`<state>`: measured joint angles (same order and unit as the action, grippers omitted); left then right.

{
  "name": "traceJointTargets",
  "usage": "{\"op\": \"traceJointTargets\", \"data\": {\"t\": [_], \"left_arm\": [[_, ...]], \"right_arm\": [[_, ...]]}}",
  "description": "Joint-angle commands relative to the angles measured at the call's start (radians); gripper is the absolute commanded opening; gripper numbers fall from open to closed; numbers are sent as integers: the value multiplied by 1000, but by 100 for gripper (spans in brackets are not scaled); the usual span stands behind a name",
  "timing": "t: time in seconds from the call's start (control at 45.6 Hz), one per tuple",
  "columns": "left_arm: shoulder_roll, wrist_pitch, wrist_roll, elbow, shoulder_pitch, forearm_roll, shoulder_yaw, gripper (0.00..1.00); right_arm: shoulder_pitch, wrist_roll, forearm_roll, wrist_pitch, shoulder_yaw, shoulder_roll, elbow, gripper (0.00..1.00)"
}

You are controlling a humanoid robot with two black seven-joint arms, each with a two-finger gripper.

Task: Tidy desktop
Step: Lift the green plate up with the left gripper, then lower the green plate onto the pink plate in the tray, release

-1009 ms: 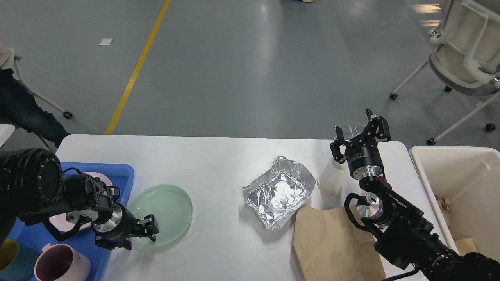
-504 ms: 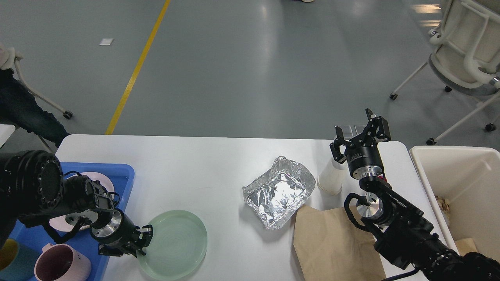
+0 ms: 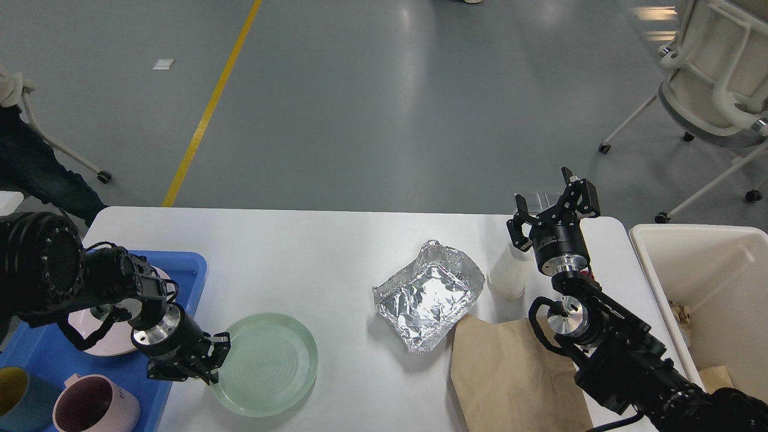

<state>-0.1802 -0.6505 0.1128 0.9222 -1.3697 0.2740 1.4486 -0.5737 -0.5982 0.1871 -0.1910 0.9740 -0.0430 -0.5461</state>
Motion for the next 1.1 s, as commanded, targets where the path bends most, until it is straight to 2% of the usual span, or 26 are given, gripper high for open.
{"op": "traceJointTargets", "data": {"t": [0.0, 0.066, 0.263, 0.526, 0.658, 0.855, 1.075], "left_arm": [[-9, -43, -47, 0, -58, 1, -4, 0], [-10, -60, -67, -5, -81, 2, -5, 0], [-12, -115, -70, -13, -190, 2, 3, 0], [-90, -309, -70, -5, -376, -4, 32, 0], [-165, -309, -70, -6, -465, -9, 42, 0], [-232, -309, -71, -35, -440, -13, 55, 0], [-343, -309, -70, -120, -312, -12, 62, 0]], "right_arm": [[0, 0, 0, -1, 0, 0, 0, 100], [0, 0, 0, 1, 0, 0, 0, 100], [0, 0, 0, 1, 0, 0, 0, 100], [0, 0, 0, 1, 0, 0, 0, 100], [0, 0, 0, 1, 0, 0, 0, 100], [0, 0, 0, -1, 0, 0, 0, 100], [0, 0, 0, -1, 0, 0, 0, 100]]}}
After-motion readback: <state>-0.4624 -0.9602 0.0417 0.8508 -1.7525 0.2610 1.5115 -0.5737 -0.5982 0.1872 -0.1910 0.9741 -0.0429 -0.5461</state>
